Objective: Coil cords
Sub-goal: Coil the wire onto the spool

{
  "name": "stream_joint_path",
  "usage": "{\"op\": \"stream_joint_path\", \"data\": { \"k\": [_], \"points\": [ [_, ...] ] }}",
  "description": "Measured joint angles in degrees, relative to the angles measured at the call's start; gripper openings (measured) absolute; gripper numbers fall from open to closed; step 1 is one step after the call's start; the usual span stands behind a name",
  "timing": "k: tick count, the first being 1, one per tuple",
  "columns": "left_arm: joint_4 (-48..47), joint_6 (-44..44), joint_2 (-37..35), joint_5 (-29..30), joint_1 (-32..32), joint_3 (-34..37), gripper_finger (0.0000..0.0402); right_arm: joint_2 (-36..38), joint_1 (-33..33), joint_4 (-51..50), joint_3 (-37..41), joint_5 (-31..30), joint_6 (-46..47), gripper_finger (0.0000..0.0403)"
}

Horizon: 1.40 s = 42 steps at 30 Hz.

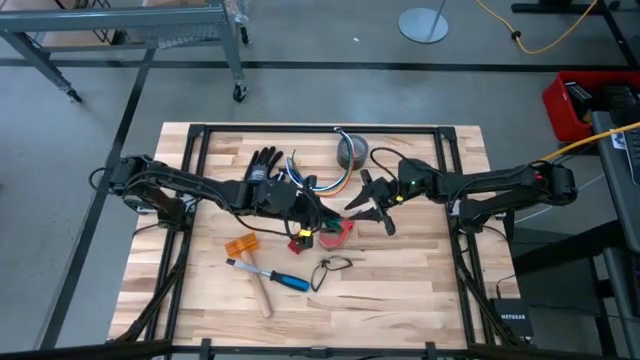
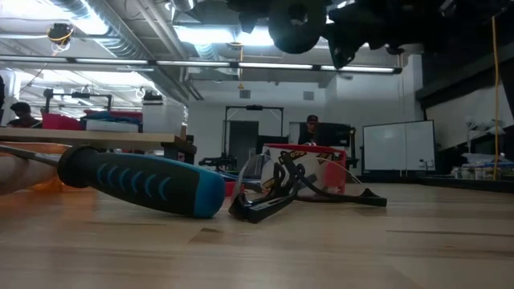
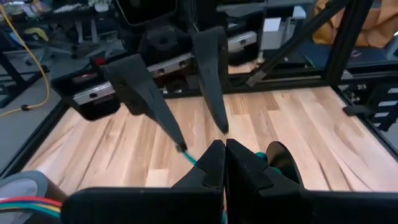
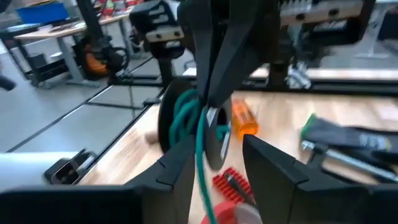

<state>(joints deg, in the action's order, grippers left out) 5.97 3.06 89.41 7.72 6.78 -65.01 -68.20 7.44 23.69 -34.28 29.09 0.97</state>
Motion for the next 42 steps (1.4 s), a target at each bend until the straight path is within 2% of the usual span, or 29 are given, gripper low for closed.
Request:
{"op": "stream_joint_path", "data": {
  "k": [4,13,27,35,42],
  "points": [
    [0.27,-0.01,0.02,-0.27,-0.09,0.00,0.0000,-1.56,-0.47,2.78,0.00,-3.04,-0.02,0.0140],
    [0.99,1.44,0.04,-1.20,-0.04,0.02,0.0000,-5.90,-0.46,7.41,0.00,-1.25,2.04,0.0140],
    [-2.30,0.05,0.04,-1.18,-0.08,0.02,0.0000,-5.95,-0.28,8.01,0.00,-0.92,2.20,0.0140],
    [-2.47,-0.06,0.02,-1.18,-0.08,0.02,0.0000,-5.93,-0.31,8.21,0.00,2.92,2.23,0.0140],
    [-1.26,-0.07,0.02,-1.15,-0.08,0.02,0.0000,-5.93,-0.33,8.28,0.00,-0.03,3.24,0.0140]
  ]
}}
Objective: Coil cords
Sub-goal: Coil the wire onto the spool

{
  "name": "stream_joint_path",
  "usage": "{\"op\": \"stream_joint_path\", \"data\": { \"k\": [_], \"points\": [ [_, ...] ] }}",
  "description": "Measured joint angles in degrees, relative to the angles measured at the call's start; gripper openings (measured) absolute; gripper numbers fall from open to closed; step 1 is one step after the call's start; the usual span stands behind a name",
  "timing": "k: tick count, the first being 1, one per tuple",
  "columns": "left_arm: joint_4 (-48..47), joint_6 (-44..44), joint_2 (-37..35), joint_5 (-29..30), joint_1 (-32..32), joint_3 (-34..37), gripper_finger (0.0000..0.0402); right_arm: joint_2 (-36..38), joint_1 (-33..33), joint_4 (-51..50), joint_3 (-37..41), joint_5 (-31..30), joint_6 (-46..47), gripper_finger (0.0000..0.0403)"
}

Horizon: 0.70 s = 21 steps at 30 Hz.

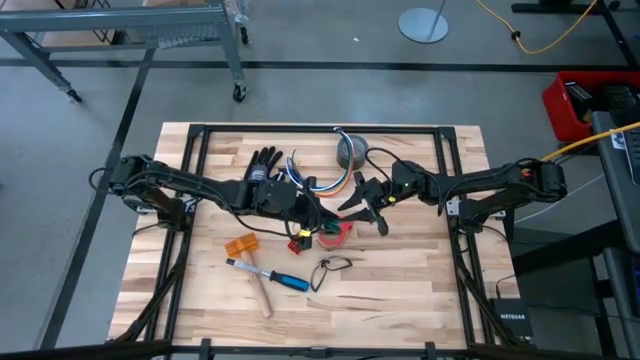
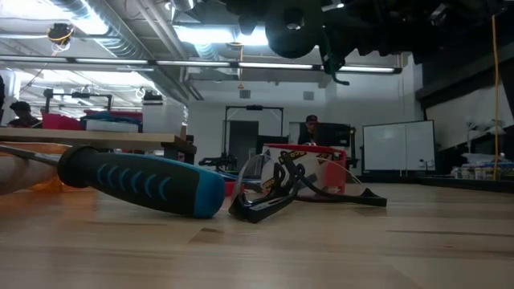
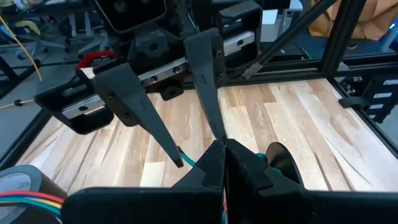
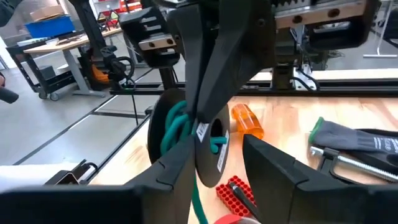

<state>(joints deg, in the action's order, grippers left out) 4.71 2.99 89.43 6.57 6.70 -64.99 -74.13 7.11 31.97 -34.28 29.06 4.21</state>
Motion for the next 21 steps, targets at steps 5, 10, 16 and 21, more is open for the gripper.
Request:
{"op": "stream_joint_path", "data": {
  "k": [5,10,16,21],
  "points": [
    [1.21,0.19,0.00,0.10,-0.02,0.00,0.0000,0.02,-0.02,0.50,0.01,-0.39,0.00,0.0140],
    [2.61,0.21,0.00,0.10,-0.02,0.00,0.0000,0.02,-0.02,0.77,0.02,-0.39,0.00,0.0140],
    [4.30,0.43,0.00,0.13,-0.02,0.00,0.0000,0.02,-0.02,1.04,0.00,-0.41,-0.01,0.0140],
    [5.47,1.19,0.00,0.13,-0.03,0.00,0.0000,0.04,-0.04,1.16,0.02,-0.39,0.00,0.0128]
  ]
}}
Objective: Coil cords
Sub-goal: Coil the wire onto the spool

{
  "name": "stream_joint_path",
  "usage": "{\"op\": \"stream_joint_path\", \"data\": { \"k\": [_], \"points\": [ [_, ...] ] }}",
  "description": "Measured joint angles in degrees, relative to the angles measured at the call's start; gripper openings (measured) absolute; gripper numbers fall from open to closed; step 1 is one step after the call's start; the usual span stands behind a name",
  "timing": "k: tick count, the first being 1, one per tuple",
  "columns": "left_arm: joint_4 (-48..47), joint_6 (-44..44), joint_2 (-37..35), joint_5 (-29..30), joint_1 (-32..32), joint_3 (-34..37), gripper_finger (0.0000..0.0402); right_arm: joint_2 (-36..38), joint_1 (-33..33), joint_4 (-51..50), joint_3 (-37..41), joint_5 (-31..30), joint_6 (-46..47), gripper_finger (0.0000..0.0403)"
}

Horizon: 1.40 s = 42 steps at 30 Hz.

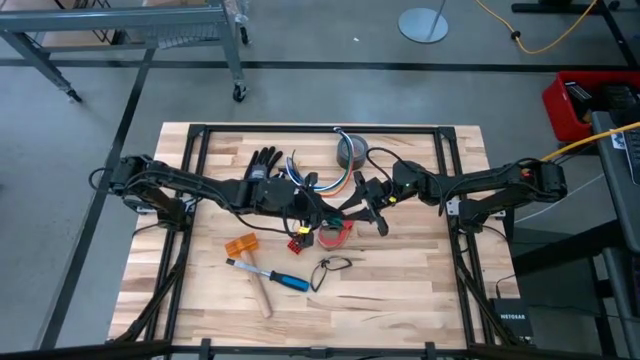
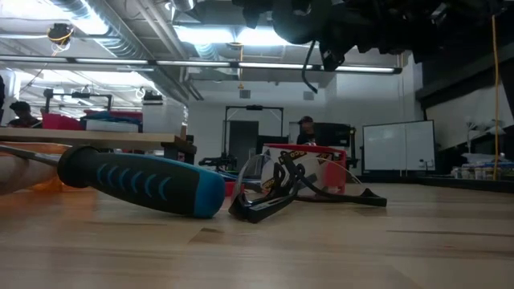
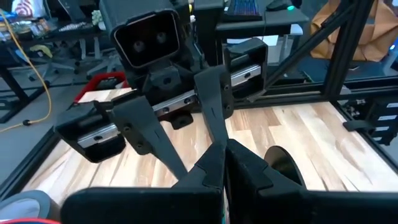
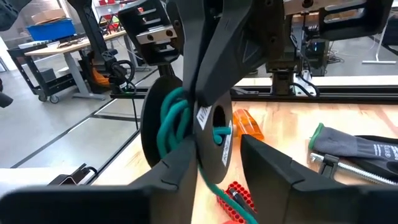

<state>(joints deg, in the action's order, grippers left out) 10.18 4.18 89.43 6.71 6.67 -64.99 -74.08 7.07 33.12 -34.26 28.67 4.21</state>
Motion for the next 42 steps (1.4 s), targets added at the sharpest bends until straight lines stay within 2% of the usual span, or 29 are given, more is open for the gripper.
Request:
{"op": "stream_joint_path", "data": {
  "k": [4,10,18,25,33,37,42],
  "points": [
    [-0.03,0.35,0.00,0.04,-0.02,0.00,0.0000,0.00,0.00,-0.11,0.00,0.39,0.00,0.0091],
    [0.17,0.14,0.40,0.12,-0.02,0.00,0.0000,0.00,0.00,-0.16,0.02,1.54,-0.16,0.0012],
    [-0.07,-0.27,0.56,0.57,-0.01,0.00,0.0013,-0.02,0.00,-0.45,0.09,1.90,-0.03,0.0007],
    [-0.15,0.87,-0.16,10.68,0.12,0.00,0.0048,-0.02,0.19,-0.15,0.09,0.93,1.81,0.0005],
    [-1.06,3.61,-3.34,16.14,-0.02,0.00,0.0101,-0.02,0.20,-0.23,0.04,-5.58,1.73,0.0004],
    [-3.25,4.59,-6.63,18.81,0.03,-0.04,0.0112,-0.02,0.20,-0.13,0.04,-10.12,1.73,0.0004],
    [-8.13,-1.14,-10.96,19.88,0.34,-0.09,0.0109,-0.09,0.20,-0.15,-0.87,-21.65,1.73,0.0003]
  ]
}}
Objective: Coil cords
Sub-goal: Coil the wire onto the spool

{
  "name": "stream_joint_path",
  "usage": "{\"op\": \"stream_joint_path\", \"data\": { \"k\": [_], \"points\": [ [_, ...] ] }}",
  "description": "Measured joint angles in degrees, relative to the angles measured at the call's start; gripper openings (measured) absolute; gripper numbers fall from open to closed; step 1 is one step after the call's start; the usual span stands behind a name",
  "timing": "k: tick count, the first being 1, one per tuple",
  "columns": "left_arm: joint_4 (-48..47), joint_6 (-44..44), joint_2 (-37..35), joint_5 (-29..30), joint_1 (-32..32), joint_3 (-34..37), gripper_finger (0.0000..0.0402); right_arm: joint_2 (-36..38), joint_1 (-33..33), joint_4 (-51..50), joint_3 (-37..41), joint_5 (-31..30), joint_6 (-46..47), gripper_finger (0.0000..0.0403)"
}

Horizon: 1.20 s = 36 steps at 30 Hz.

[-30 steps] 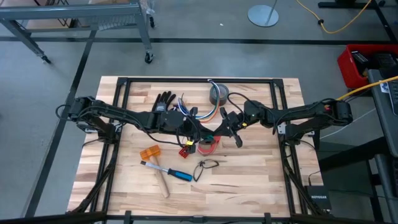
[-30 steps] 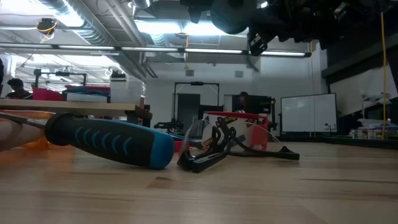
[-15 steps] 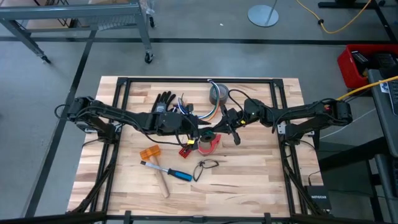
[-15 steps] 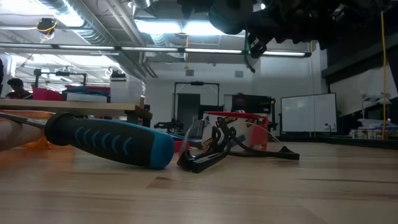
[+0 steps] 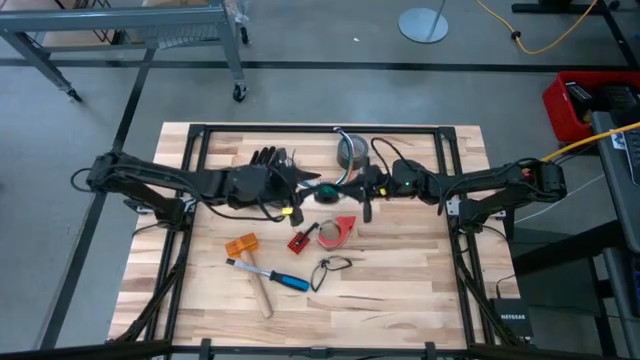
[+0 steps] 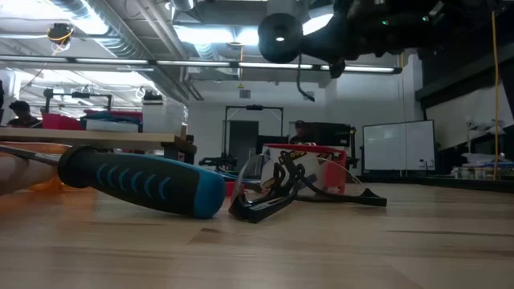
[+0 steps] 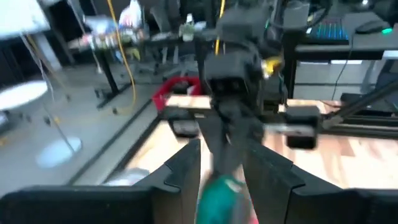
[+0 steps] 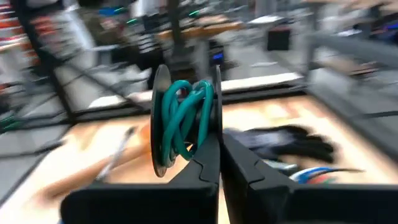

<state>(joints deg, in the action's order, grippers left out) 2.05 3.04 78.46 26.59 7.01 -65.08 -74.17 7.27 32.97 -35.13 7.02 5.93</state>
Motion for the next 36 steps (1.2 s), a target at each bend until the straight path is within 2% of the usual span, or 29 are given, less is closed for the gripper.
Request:
{"op": "stream_joint_path", "data": {
  "k": [4,7,11,17,23,27,32,36],
  "points": [
    [-6.75,-8.65,-0.63,-0.02,1.01,0.00,0.0099,0.00,0.00,0.14,-2.95,-9.10,-0.38,0.0003],
    [-10.88,-14.24,0.09,-0.06,2.07,0.00,0.0091,0.00,0.00,0.22,-5.44,-12.46,-1.85,0.0003],
    [-12.07,-17.25,2.60,0.99,3.31,0.02,0.0082,0.02,0.00,0.17,-8.07,-12.53,-2.80,0.0002],
    [-11.59,-18.82,7.16,7.34,3.34,0.04,0.0077,0.02,0.00,0.11,-9.58,-12.43,-3.13,0.0002],
    [-11.41,-22.57,11.60,7.70,1.60,0.05,0.0077,0.02,0.00,0.15,-9.88,-12.42,-3.13,0.0002],
    [-9.40,-20.90,13.92,7.71,0.66,0.09,0.0077,0.02,0.00,0.15,-9.88,-12.41,-3.13,0.0002],
    [-1.99,-12.97,15.31,7.76,0.02,0.09,0.0079,0.02,0.00,0.19,-9.88,-12.62,-4.05,0.0002],
    [0.48,-11.73,15.29,7.85,-0.77,0.09,0.0089,0.18,0.00,0.14,-9.88,-15.70,-6.18,0.0002]
  ]
}}
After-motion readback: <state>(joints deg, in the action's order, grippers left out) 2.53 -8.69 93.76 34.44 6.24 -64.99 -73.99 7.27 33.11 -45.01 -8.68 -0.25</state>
